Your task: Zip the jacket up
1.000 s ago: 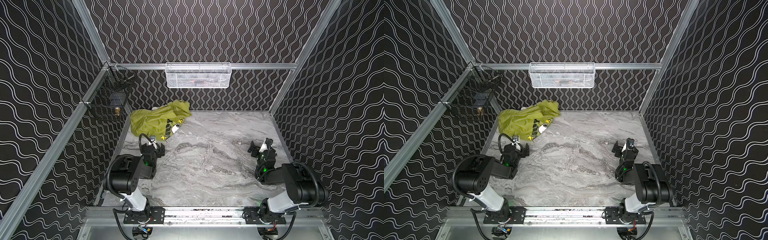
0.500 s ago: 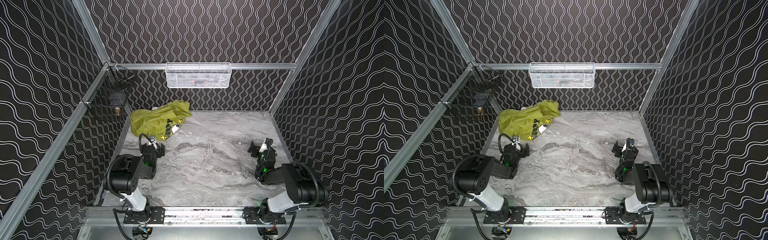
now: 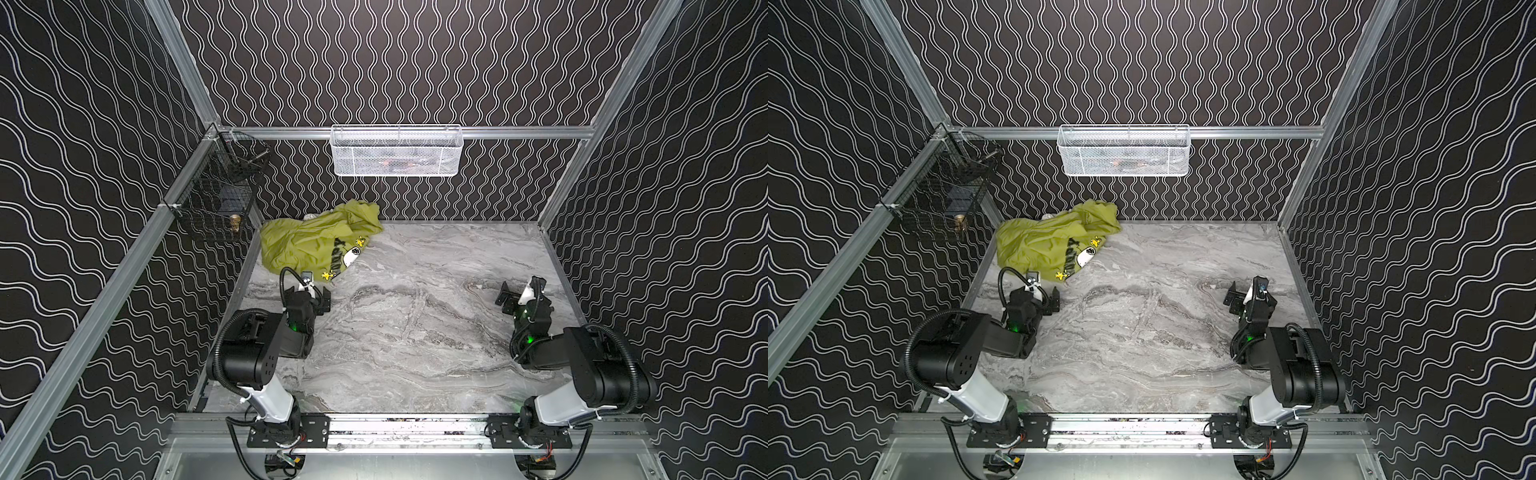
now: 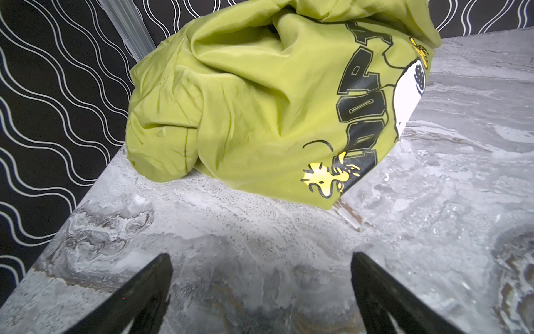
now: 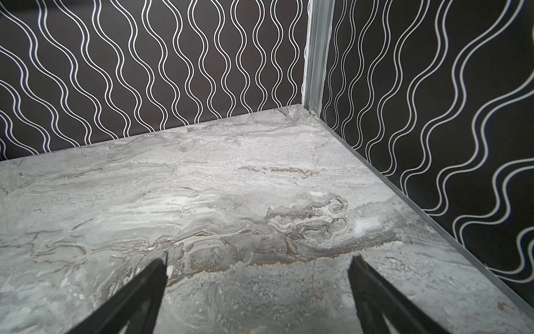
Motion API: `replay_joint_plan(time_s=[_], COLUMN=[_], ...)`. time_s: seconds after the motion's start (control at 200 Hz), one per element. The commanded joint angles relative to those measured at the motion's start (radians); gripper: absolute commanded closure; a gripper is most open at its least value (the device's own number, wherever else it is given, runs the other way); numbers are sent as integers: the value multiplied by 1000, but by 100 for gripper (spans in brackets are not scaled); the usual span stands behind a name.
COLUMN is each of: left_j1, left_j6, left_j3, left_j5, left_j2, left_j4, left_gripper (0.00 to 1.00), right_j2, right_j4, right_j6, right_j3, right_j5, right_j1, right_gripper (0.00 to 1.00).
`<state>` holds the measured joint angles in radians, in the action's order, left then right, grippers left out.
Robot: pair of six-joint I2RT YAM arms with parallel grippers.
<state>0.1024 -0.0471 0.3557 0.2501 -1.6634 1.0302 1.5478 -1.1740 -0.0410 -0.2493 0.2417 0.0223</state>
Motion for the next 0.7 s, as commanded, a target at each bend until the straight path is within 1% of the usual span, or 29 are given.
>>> replay_joint_plan(time_s=[0.0,0.04,0.085,0.125,0.22,0.32,0.48,0.535,0.601,0.696], left_j1=[0,0,2,2,2,3,3,3,3,3], left_j6=[-1,0,-3,0,30,27,55,70,118,152], left_j3=[1,-1,5,19,93,110,169,201,263,359], left_j5=[4,3,18,25,92,104,163,164,160,75], left_j2=[4,5,12,33,88,126,211,254,311,390], left_j4=[26,25,18,-26,-218,-272,-414,-464,-589,-742], left_gripper=[1,1,1,1,1,1,1,1,1,1], right_j2=[-4,-7,-35,-64,-127,-196,-340,-390,-447,-516], right_j4=[-45,-47,16,70,179,275,421,479,591,814], right_j6=[7,11,5,0,-7,-7,-74,-108,-158,-248], right_j3=[1,-1,-17,-31,-63,-92,-114,-121,-157,-236], right_j5=[-6,-2,6,11,40,47,57,61,80,102], right_j1=[1,-1,-2,-2,-2,-5,-5,-5,-5,-5], right_gripper=[1,1,1,1,1,1,1,1,1,1])
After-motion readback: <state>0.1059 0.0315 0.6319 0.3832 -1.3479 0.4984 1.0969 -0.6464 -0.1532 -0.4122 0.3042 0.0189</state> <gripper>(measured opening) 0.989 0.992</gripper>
